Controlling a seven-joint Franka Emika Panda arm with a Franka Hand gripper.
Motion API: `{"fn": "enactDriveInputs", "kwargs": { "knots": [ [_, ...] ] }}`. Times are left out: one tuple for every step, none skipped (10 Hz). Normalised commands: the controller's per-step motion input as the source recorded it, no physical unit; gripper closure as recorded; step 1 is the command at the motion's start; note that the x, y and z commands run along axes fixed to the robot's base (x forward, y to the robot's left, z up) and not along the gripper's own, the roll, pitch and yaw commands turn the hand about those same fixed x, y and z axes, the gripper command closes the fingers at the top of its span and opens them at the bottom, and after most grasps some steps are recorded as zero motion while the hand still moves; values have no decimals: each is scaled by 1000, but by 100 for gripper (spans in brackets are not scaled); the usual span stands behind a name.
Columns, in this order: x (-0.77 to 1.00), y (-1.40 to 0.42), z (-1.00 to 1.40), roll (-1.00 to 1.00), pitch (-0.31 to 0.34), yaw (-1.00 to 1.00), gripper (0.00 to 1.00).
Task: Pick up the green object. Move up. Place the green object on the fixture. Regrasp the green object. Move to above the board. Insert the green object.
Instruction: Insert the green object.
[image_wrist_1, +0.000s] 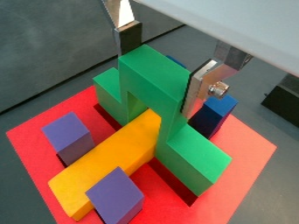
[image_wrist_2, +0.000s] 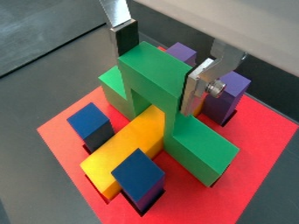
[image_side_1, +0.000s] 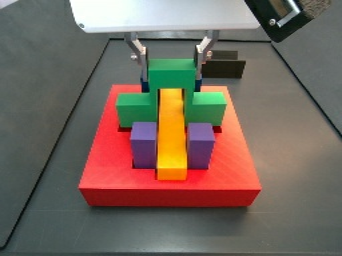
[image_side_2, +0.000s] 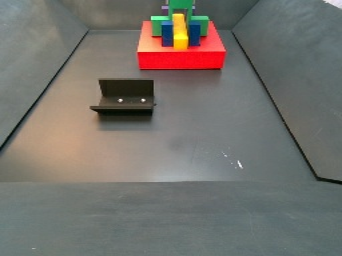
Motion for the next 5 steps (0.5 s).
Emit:
{"fn": "enactDriveInputs", "kwargs": {
  "knots": [
    [46,-43,0,0,0,-71,100],
    [17,-86,0,0,0,-3,100],
    [69,-120,0,0,0,0,100],
    [23,-54,0,0,0,0,100],
    [0,-51,-74,0,0,0,100]
  ]
}}
